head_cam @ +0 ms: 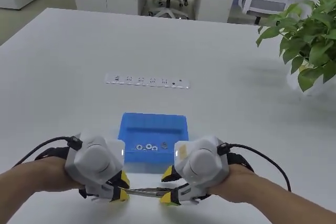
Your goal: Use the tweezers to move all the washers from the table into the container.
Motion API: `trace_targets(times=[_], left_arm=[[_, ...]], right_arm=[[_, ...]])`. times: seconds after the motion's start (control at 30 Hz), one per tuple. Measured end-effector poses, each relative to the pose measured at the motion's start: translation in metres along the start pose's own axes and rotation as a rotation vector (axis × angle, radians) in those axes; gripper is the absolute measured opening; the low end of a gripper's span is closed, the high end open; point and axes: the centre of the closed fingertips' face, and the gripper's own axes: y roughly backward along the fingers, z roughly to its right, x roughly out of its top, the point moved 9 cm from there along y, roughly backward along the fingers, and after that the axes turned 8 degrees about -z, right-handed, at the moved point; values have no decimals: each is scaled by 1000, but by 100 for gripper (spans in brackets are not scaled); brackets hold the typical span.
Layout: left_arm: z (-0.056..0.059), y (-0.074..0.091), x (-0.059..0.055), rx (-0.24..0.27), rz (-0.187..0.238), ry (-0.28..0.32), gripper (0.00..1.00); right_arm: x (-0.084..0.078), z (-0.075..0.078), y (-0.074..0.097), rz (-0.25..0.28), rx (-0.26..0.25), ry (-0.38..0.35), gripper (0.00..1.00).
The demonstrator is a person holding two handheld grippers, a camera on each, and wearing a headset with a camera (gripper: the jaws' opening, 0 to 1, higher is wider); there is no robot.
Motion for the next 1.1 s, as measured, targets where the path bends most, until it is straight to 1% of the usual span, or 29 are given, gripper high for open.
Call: trace_targets(times=[0.13, 0.2, 0.23, 0.27, 0.3, 0.33, 0.37, 0.43, 0.47, 0.5, 0.53, 0.57, 0.63, 0.7, 0.77, 0.8, 0.83, 0.9, 0.93, 0.97, 1.0, 1.03, 1.1], left_arm=[[2, 5, -2, 17, 26, 42, 22], [3, 9, -4, 26, 47, 83, 26], [4, 12, -5, 35, 59, 103, 27], [4, 14, -5, 42, 69, 114, 28], [5, 17, -6, 54, 90, 141, 28], [6, 19, -6, 61, 104, 164, 29], [8, 22, -7, 71, 131, 200, 30], [11, 28, -6, 85, 187, 273, 34], [12, 29, -6, 89, 197, 285, 37], [14, 32, -7, 102, 217, 315, 41], [15, 34, -7, 114, 227, 320, 43], [16, 37, -7, 136, 233, 318, 44], [18, 43, -7, 167, 244, 354, 48], [21, 50, -5, 203, 273, 361, 52], [22, 55, -5, 230, 291, 372, 55], [23, 58, -5, 249, 301, 386, 58], [24, 60, -5, 256, 306, 391, 59], [25, 66, -5, 296, 334, 412, 61], [26, 70, -5, 305, 352, 441, 63], [26, 73, -5, 315, 364, 461, 66], [27, 76, -4, 329, 384, 488, 68], [29, 78, -4, 330, 394, 494, 70], [32, 80, -4, 336, 399, 489, 74]], right_arm=[[-2, -1, 10, 19, -35, -42, 33], [-4, 0, 14, 30, -56, -65, 36], [-5, 1, 18, 46, -76, -91, 37], [-5, 1, 20, 57, -84, -112, 38], [-7, 1, 24, 75, -93, -169, 39], [-7, 1, 27, 91, -98, -207, 41], [-9, 1, 31, 113, -110, -233, 43], [-12, 2, 36, 126, -139, -256, 45], [-13, 1, 41, 133, -150, -262, 46], [-14, 0, 44, 138, -165, -270, 48], [-15, 1, 47, 145, -181, -278, 49], [-17, 1, 52, 161, -206, -305, 51], [-19, 1, 59, 199, -237, -332, 55], [-21, 0, 68, 213, -273, -347, 58], [-23, -1, 74, 234, -299, -370, 61], [-25, -1, 79, 238, -312, -385, 63], [-26, -1, 82, 242, -323, -391, 64], [-29, -3, 88, 242, -344, -403, 66], [-30, -4, 92, 249, -357, -412, 67], [-31, -5, 94, 249, -361, -413, 67], [-31, -6, 96, 250, -367, -414, 68], [-32, -7, 98, 252, -368, -412, 69], [-33, -9, 101, 254, -379, -414, 72]])
